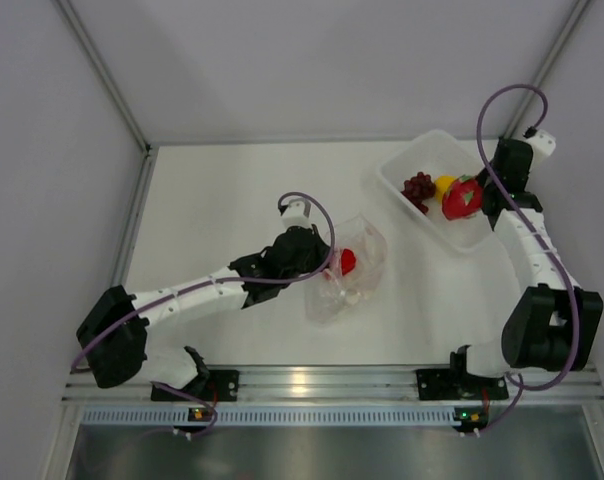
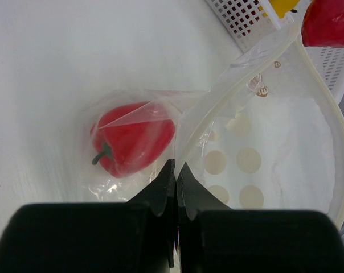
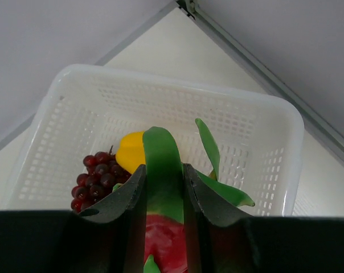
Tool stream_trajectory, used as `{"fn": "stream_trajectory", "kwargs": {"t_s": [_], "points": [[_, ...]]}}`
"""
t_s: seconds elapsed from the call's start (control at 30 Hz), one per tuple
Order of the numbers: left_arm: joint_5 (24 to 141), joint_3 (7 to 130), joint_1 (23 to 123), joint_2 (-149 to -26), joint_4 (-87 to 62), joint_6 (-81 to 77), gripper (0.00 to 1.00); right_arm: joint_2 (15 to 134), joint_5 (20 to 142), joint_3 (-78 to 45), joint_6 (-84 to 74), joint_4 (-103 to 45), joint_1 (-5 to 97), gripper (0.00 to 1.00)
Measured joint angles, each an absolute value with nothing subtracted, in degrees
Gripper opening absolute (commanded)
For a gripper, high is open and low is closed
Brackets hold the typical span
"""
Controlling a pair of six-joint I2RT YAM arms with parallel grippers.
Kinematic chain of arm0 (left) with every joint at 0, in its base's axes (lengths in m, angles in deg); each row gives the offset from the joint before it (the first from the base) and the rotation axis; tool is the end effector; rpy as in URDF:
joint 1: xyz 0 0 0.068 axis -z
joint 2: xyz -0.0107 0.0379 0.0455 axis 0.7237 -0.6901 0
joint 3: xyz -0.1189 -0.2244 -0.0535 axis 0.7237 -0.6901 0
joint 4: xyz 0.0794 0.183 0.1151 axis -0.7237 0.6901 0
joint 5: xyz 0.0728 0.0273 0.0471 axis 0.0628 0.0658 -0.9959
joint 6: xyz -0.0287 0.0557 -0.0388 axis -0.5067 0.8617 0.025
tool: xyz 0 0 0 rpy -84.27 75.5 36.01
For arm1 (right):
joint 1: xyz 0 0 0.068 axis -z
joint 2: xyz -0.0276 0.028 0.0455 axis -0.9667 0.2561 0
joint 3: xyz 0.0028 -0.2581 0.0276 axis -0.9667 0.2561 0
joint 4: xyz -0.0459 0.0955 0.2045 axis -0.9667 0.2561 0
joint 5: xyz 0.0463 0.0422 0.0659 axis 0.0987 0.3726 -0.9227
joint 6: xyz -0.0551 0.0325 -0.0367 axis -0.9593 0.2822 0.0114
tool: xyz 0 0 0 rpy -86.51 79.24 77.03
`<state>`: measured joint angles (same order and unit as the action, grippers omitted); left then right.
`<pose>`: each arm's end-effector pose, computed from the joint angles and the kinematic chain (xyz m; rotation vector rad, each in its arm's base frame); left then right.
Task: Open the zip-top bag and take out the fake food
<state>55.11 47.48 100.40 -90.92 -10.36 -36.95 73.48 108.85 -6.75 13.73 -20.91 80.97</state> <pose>0.1939 -0.2330 0.2519 -0.0700 2.1136 -0.7495 0.3127 -0.0536 0.3149 0.7478 1.8008 -0.1253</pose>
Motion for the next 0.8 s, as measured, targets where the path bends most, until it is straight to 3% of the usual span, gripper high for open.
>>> {"fn": "stream_trajectory", "kwargs": {"t_s": [0.2, 0.33, 0.4, 0.53, 0.67, 0.8], "points": [[55.3, 47.1, 100.4, -90.6, -10.4, -36.9, 0.0, 79.0, 109.9, -6.7, 13.8, -21.0, 81.0, 0.01], [55.3, 46.3, 100.4, -89.7, -10.4, -36.9, 0.0, 80.8, 110.6, -6.7, 14.0, -20.7, 81.1, 0.37], [55.3, 46.2, 100.4, -89.4, -10.4, -37.0, 0.0, 80.8, 110.9, -6.7, 14.6, -20.8, 81.1, 0.46], [55.3, 46.1, 100.4, -89.1, -10.4, -37.0, 0.0, 80.7, 111.0, -6.7, 15.3, -20.8, 81.1, 0.74], [55.4, 46.0, 100.4, -88.5, -10.4, -37.0, 0.0, 80.2, 110.9, -6.7, 15.2, -19.0, 81.1, 0.79], [55.8, 46.0, 100.4, -88.0, -10.4, -37.0, 0.0, 77.3, 107.1, -6.8, 14.9, -17.0, 81.1, 0.77]]}}
